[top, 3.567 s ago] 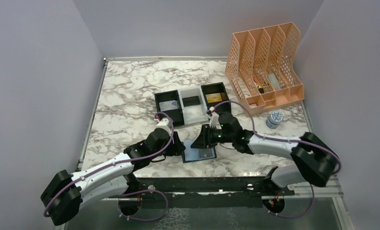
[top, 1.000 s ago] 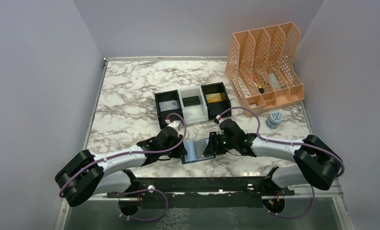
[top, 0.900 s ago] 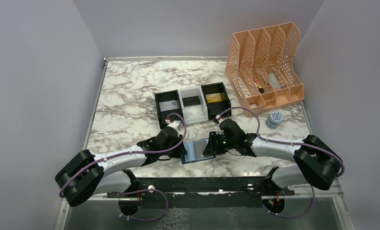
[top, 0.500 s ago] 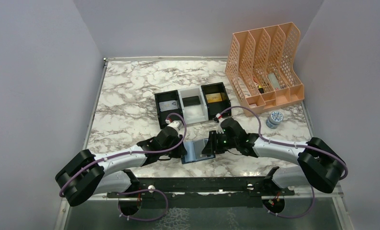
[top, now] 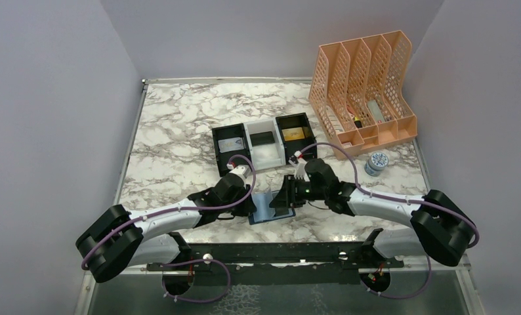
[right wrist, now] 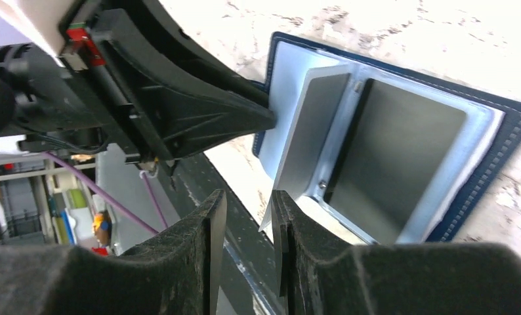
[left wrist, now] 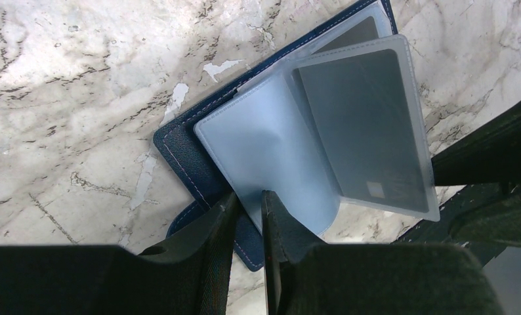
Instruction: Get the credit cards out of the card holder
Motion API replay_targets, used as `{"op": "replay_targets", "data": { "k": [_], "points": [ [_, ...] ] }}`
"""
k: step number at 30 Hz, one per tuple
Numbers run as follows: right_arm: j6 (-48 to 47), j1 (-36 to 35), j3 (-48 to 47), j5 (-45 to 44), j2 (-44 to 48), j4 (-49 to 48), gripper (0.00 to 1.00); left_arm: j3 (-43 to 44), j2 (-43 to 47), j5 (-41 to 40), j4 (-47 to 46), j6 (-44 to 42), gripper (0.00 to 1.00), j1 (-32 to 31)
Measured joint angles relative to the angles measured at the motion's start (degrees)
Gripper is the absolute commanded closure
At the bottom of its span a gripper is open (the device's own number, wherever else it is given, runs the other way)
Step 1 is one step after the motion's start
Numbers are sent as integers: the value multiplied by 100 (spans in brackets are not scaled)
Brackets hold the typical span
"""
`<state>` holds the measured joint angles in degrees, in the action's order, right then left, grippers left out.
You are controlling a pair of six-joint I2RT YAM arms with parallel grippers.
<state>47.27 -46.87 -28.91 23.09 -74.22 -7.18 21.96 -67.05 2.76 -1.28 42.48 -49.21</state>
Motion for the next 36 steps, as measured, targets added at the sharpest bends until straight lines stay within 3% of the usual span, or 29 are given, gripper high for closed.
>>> {"op": "replay_targets", "data": {
  "k": [17, 28, 36],
  "points": [
    [201, -2, -387, 1132, -1064, -1091, 67, -50, 697, -188, 284, 90, 55, -4],
    [-164, -2, -474, 553, -638, -393, 67, -76, 1786, -592, 999, 306, 49, -4],
    [-212, -2, -457, 321, -776, -289, 67, -76, 1639, -472, 774, 280, 52, -4]
  ]
}}
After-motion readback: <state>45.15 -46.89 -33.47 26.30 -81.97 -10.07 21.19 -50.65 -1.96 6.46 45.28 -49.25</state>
